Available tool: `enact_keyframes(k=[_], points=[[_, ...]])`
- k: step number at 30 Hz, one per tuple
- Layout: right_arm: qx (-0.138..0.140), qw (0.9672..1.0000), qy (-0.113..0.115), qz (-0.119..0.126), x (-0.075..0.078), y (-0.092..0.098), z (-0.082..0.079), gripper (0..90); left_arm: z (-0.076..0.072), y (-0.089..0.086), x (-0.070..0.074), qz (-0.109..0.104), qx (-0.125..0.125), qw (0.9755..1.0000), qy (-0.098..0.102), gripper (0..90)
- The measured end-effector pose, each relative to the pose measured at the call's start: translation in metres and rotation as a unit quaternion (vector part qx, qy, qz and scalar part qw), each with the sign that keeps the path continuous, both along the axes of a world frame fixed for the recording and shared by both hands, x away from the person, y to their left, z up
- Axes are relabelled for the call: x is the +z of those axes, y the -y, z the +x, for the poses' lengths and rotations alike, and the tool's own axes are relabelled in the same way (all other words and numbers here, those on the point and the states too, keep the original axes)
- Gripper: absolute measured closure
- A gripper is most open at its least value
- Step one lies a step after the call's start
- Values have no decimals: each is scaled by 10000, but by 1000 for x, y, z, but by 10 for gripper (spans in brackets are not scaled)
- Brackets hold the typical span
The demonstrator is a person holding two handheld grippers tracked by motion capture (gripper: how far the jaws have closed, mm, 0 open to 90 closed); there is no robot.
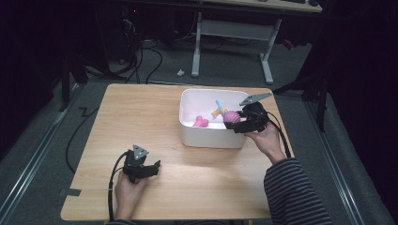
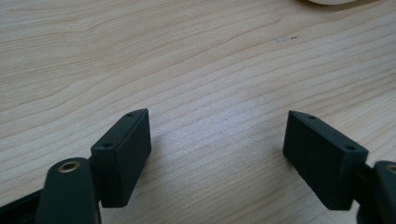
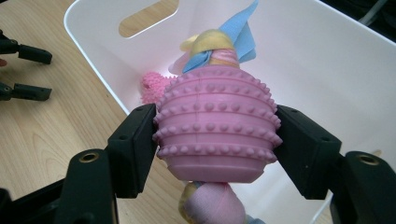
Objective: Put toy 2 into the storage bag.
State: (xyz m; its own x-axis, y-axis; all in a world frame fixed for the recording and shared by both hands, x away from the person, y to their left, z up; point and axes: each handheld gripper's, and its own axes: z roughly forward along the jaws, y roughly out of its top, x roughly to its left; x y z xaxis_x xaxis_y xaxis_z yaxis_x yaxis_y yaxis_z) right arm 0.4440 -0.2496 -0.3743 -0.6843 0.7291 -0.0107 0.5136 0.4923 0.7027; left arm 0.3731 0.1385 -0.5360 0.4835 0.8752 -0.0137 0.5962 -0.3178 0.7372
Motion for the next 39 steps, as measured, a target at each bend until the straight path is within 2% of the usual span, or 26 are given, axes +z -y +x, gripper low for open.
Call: enact_keyframes(k=[6,15,18,21,28,31,37,39], points=[[63,9999,-111,-6,-4,-5,4,333,0,0,0,-1,-1,10000,0,237],[30,9999,-49,154,0,0,0,285,0,0,0,-1,-2,10000,1,237],[-47,9997,141,185,4,6,-8,297,0,0,0,2,-1,10000,2,236],[-156,9993,227,251,7,13,-19,308,0,0,0,6,-2,10000,4,236],[-376,9981,390,288,7,37,-56,348,0,0,0,8,-3,10000,6,234],[-447,9974,446,334,4,47,-69,356,0,0,0,9,-4,10000,6,234],[-603,9967,367,405,-3,62,-90,357,0,0,0,4,4,10000,8,234],[-674,9959,428,422,-5,65,-96,360,0,0,0,3,5,10000,8,234]])
